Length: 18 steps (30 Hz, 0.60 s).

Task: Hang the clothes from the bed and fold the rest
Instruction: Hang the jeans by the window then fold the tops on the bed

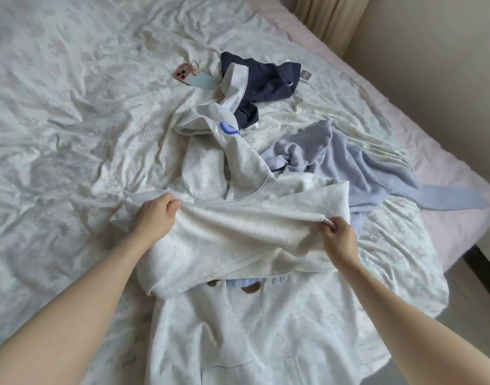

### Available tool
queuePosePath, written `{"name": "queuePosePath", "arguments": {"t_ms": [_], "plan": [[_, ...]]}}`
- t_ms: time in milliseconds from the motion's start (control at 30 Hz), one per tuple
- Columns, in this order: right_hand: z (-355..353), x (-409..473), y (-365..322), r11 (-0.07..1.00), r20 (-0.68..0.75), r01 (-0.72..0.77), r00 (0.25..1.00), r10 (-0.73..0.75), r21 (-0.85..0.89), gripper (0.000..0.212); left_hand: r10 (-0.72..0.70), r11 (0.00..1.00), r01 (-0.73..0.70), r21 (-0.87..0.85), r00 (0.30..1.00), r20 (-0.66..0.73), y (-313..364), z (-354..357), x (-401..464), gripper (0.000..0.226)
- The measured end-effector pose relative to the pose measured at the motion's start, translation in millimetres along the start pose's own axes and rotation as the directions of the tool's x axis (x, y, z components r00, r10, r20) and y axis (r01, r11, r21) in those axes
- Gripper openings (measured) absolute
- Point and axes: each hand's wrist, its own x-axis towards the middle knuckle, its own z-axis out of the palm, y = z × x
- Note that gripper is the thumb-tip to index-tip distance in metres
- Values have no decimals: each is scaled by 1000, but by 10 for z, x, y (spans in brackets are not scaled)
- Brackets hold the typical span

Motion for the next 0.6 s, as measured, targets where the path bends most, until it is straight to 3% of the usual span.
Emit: {"name": "queuePosePath", "arguments": {"t_ms": [100, 233, 300, 367, 433, 500, 533, 600], "plan": [[-224, 259, -15, 994, -41, 94, 995, -96, -58, 11, 1, 998, -1, 66, 1000, 9, 104, 55, 6, 29], [-233, 444, 49, 981, -114, -9, 993, -14, -192, 30, 73, 956, -36, 290, 990, -117, 247, 240, -110, 21], [-197, 419, 79, 966, -183, -21, 983, -27, -257, 39, 130, 941, -71, 330, 979, -159, 297, 348, -270, 34], [-142, 330, 145, 919, -199, 76, 966, -164, -386, 46, 212, 920, -141, 365, 964, -163, 300, 454, -464, 49], [-37, 139, 207, 835, -95, 276, 928, -360, -476, 51, 265, 888, -210, 409, 961, -83, 269, 567, -684, 58], [122, -89, 255, 685, 137, 516, 838, -528, -514, 52, 218, 853, -226, 469, 973, 73, 208, 671, -850, 62], [217, -183, 279, 589, 307, 615, 782, -543, -524, 52, 145, 836, -197, 512, 979, 140, 148, 722, -903, 62], [387, -255, 378, 483, 574, 692, 718, -392, -536, 49, -57, 813, -69, 578, 979, 197, -33, 795, -896, 63]]}}
